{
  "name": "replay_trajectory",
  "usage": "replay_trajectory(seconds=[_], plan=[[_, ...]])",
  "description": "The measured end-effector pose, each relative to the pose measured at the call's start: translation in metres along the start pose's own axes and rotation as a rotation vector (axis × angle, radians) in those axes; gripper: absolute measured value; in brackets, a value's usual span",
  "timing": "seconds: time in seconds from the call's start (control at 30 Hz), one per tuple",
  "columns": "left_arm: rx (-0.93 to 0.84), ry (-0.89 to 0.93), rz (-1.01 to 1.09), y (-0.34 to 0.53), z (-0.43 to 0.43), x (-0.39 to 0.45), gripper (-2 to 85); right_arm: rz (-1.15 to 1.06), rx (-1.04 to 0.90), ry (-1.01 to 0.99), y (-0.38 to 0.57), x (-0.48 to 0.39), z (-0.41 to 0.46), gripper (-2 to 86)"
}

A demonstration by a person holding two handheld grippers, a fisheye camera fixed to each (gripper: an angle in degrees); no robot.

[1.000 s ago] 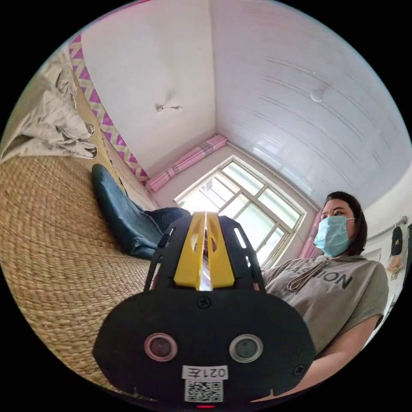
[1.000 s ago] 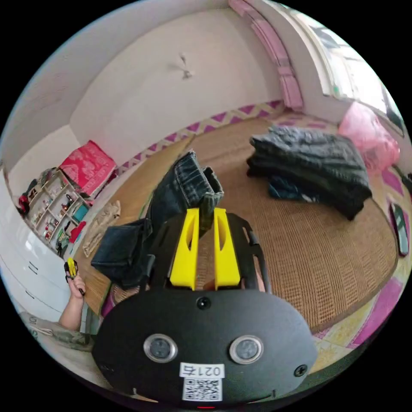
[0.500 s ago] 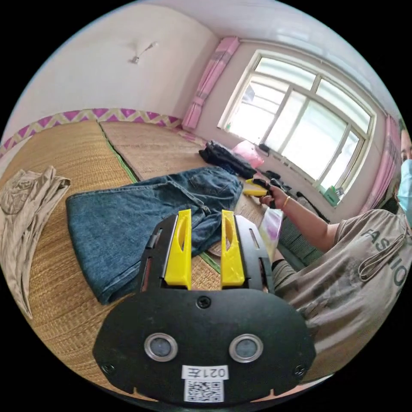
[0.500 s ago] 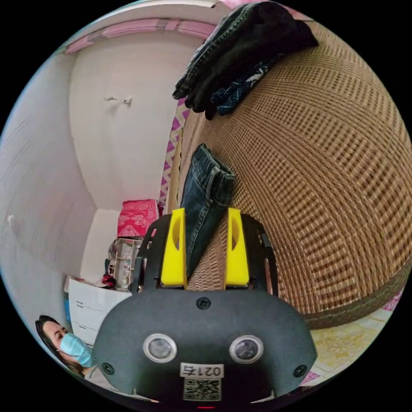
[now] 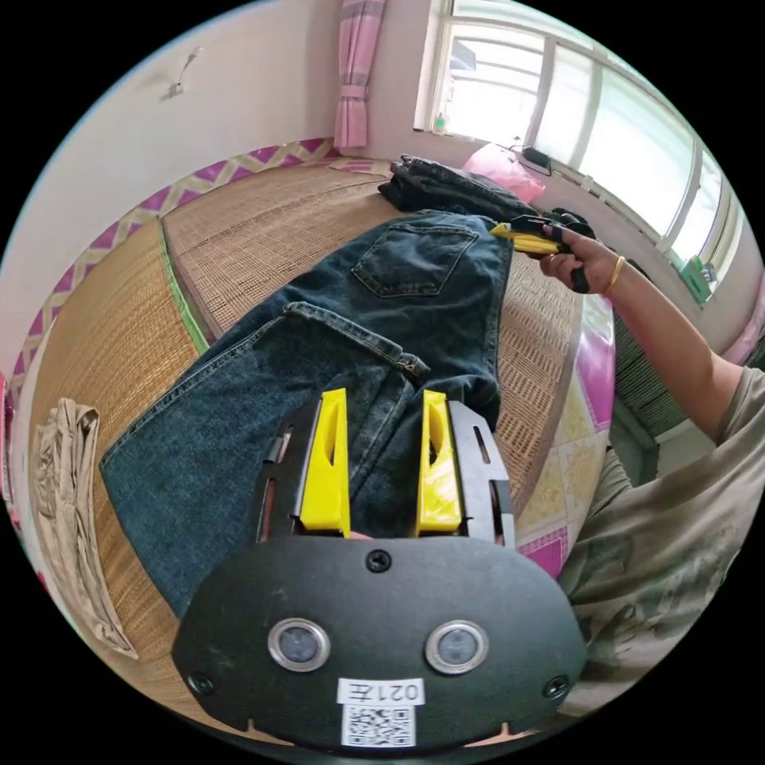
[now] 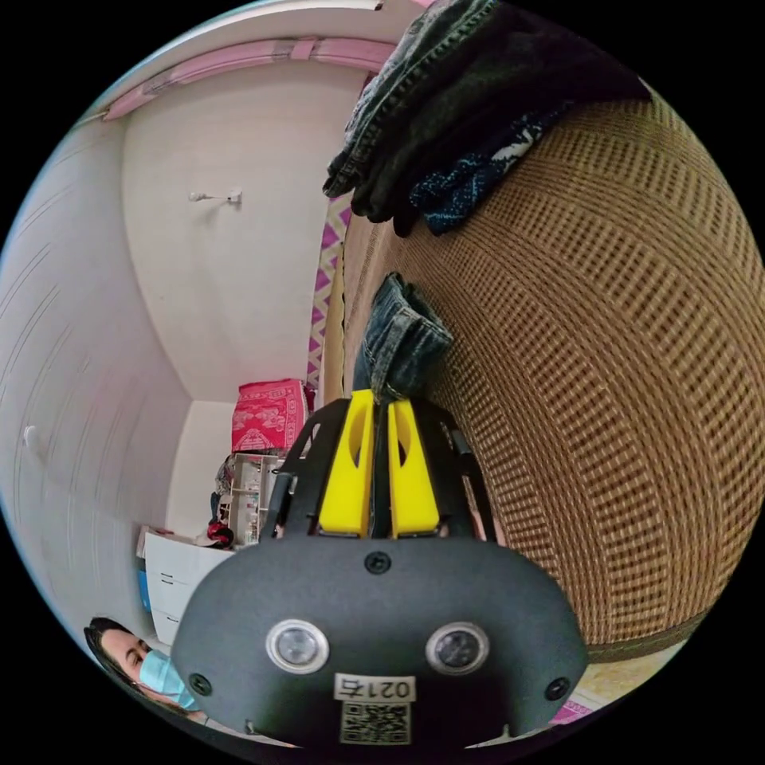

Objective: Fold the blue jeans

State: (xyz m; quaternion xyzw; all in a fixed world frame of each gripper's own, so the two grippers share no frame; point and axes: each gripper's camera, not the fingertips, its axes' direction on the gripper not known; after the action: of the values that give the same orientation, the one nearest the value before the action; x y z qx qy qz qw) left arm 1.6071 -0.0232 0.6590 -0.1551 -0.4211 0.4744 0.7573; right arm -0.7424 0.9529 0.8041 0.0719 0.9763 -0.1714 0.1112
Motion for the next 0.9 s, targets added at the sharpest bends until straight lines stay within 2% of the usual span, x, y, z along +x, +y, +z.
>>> replay_trajectory(seconds=[0.3,0.47,0.57,0.6,0.67,0.73,0.77,0.83,0.9], plan=[[-0.078,-0.087,0.182,-0.081,0.082,0.095,13.4,-0.035,0.098,0.039,0.024,0.018,-0.077,0.1],[-0.072,-0.096,0.265,-0.074,0.108,0.124,11.1,-0.041,0.135,0.055,0.051,0.037,-0.119,0.0],[-0.066,-0.058,0.256,-0.053,0.124,0.113,4.9,-0.027,0.138,0.047,0.067,0.054,-0.127,0.1],[-0.053,-0.021,0.190,-0.042,0.126,0.094,1.2,-0.022,0.138,0.042,0.070,0.057,-0.127,0.1],[-0.005,0.089,0.065,-0.019,0.125,0.053,-0.1,-0.014,0.145,0.037,0.082,0.071,-0.128,0.2],[0.167,0.252,-0.110,0.032,0.095,-0.016,-0.7,-0.008,0.148,0.035,0.091,0.082,-0.128,0.2],[0.212,0.277,-0.157,0.048,0.083,-0.035,-0.8,-0.001,0.150,0.029,0.096,0.089,-0.128,0.2],[0.415,0.349,-0.317,0.129,0.017,-0.112,-0.9,0.008,0.153,0.016,0.104,0.100,-0.128,0.2],[0.554,0.336,-0.405,0.208,-0.041,-0.169,-0.9,0.004,0.156,0.007,0.111,0.108,-0.128,0.2]])
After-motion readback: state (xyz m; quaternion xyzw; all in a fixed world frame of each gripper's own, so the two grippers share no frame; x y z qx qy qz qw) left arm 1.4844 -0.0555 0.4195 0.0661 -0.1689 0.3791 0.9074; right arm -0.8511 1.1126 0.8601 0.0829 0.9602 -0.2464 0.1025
